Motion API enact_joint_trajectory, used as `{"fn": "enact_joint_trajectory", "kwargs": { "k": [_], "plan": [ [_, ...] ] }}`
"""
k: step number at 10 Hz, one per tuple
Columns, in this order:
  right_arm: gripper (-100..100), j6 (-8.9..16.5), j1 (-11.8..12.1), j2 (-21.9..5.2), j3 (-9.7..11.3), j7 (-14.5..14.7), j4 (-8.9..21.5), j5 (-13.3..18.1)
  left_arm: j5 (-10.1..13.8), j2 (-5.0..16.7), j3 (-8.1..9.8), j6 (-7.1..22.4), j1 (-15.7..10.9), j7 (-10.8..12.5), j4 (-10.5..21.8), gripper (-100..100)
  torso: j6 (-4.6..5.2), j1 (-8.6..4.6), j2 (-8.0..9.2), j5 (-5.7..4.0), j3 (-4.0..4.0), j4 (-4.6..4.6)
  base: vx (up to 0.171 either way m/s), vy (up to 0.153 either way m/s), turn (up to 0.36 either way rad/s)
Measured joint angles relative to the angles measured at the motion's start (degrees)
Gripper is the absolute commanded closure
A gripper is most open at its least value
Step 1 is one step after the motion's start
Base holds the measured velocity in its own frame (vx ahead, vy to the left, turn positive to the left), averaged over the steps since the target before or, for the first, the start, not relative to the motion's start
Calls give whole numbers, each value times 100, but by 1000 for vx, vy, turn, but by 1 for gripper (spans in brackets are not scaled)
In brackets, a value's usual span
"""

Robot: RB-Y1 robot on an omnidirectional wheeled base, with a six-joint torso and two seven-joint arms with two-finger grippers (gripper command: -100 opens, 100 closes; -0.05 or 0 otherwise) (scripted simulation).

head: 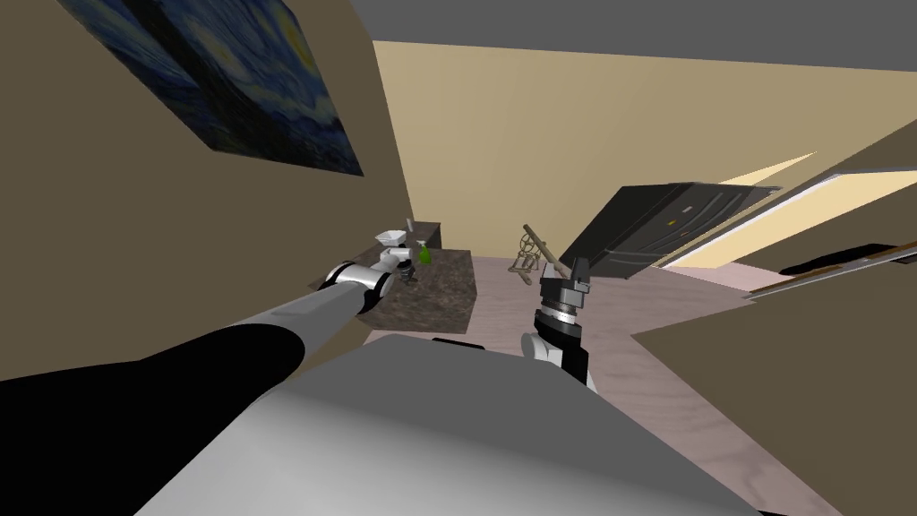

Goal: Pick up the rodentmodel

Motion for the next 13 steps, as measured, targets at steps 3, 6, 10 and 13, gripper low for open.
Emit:
{"fn": "enact_joint_trajectory", "kwargs": {
  "k": [3,6,10,13],
  "plan": [
    [0,0,0,-1,-1,0,0,0,100,259,121,-219,65,-336,274,-100,-2,36,5,8,3,1,11,-28,1],
    [0,0,0,0,-1,0,0,0,199,489,251,-168,398,-482,-7,-100,-1,12,2,3,1,1,26,-93,-89],
    [0,0,0,-1,-1,0,0,0,280,712,346,-307,434,-749,173,100,-6,53,5,15,0,-3,6,-21,-2],
    [0,0,0,-1,-2,0,0,0,280,712,346,-302,435,-747,172,100,-6,60,3,18,0,-3,0,0,0]
  ]
}}
